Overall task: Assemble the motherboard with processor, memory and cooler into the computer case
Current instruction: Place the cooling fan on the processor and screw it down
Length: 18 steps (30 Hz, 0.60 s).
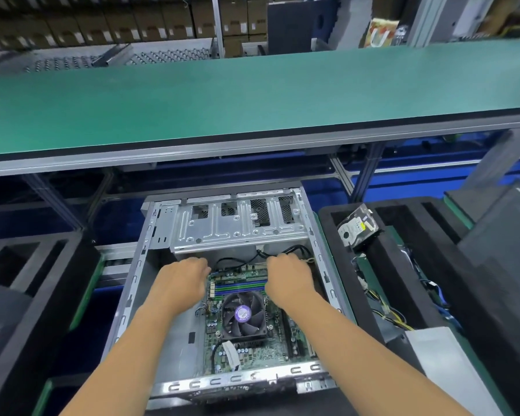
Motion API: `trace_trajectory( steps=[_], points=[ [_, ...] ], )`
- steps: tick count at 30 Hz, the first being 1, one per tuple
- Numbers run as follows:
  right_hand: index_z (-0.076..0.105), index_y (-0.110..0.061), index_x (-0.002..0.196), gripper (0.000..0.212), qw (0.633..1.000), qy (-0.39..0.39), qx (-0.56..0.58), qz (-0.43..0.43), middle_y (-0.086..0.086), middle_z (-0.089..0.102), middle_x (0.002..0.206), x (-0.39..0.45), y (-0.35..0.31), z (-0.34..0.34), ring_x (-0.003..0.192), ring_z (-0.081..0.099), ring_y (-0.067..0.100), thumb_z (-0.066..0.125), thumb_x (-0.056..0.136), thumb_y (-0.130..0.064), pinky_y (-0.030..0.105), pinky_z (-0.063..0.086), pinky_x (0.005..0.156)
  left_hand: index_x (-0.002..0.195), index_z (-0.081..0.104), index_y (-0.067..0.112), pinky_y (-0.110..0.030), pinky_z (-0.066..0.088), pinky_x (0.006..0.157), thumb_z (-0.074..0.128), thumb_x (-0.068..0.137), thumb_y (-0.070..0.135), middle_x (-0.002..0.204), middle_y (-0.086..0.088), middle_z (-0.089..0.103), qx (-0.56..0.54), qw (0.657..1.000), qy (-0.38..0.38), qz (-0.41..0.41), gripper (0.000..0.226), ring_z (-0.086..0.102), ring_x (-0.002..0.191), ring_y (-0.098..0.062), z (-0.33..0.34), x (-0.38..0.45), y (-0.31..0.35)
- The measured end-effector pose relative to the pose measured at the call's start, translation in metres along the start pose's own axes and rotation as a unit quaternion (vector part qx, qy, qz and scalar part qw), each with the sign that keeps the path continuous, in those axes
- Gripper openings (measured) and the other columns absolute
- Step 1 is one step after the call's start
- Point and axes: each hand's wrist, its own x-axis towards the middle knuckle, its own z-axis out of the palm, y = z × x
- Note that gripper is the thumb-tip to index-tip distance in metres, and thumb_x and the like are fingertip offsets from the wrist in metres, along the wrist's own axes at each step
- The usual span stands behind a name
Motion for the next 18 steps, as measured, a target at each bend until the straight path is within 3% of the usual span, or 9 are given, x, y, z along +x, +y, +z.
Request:
trace_trajectory(
  steps=[3,5,9,12,14,18],
  points=[
    [0.053,-0.007,0.121,0.035,0.995,-0.004,0.072,-0.065,0.013,0.048,0.125,-0.002,-0.004,-0.002,0.105,0.056,0.033,0.060,0.087,-0.008,0.039,0.046,0.074,0.063,0.052,0.016,-0.023,0.026,0.040,0.065,0.082,0.021,0.061,0.003,0.050,0.049,0.990,0.044,0.122,0.024,0.052,0.044,-0.022,-0.012,-0.002,0.017],
    [0.053,-0.008,0.118,0.028,0.990,0.023,0.085,-0.112,0.012,0.052,0.119,-0.004,-0.007,-0.006,0.102,0.058,0.033,0.054,0.090,-0.008,0.038,0.045,0.072,0.059,0.051,0.016,-0.021,0.024,0.037,0.073,0.076,0.017,0.056,0.004,0.048,0.041,0.985,0.055,0.158,0.027,0.048,0.037,-0.020,-0.022,-0.002,0.033],
    [0.055,-0.016,0.090,0.010,0.973,0.038,0.138,-0.180,0.007,0.060,0.081,-0.011,-0.004,-0.031,0.074,0.053,0.028,0.046,0.092,-0.012,0.031,0.035,0.061,0.073,0.047,0.020,-0.032,0.039,0.050,0.048,0.092,0.028,0.065,0.006,0.050,-0.029,0.991,0.062,0.116,0.020,0.053,0.057,-0.022,-0.034,0.007,0.060],
    [0.055,-0.019,0.076,0.015,0.965,0.079,0.204,-0.149,-0.001,0.054,0.067,-0.017,0.014,-0.064,0.065,0.047,0.022,0.049,0.088,-0.013,0.029,0.032,0.057,0.070,0.046,0.018,-0.032,0.032,0.049,0.045,0.093,0.027,0.059,0.005,0.046,-0.118,0.984,0.101,0.087,0.024,0.047,0.056,-0.019,-0.052,0.019,0.086],
    [0.061,-0.013,0.079,0.014,0.959,0.104,0.240,-0.111,0.001,0.058,0.069,-0.018,0.031,-0.084,0.066,0.051,0.022,0.051,0.089,-0.013,0.031,0.039,0.058,0.072,0.051,0.017,-0.031,0.031,0.049,0.045,0.094,0.027,0.060,0.006,0.050,-0.150,0.979,0.109,0.086,0.025,0.048,0.058,-0.019,-0.066,0.028,0.106],
    [0.066,-0.014,0.084,0.016,0.955,0.139,0.249,-0.076,-0.008,0.056,0.065,-0.021,0.067,-0.103,0.067,0.052,0.022,0.053,0.091,-0.015,0.031,0.044,0.061,0.085,0.061,0.016,-0.036,0.045,0.062,0.048,0.092,0.023,0.078,0.001,0.064,-0.191,0.974,0.079,0.095,0.016,0.055,0.074,-0.022,-0.080,0.038,0.141]
  ],
)
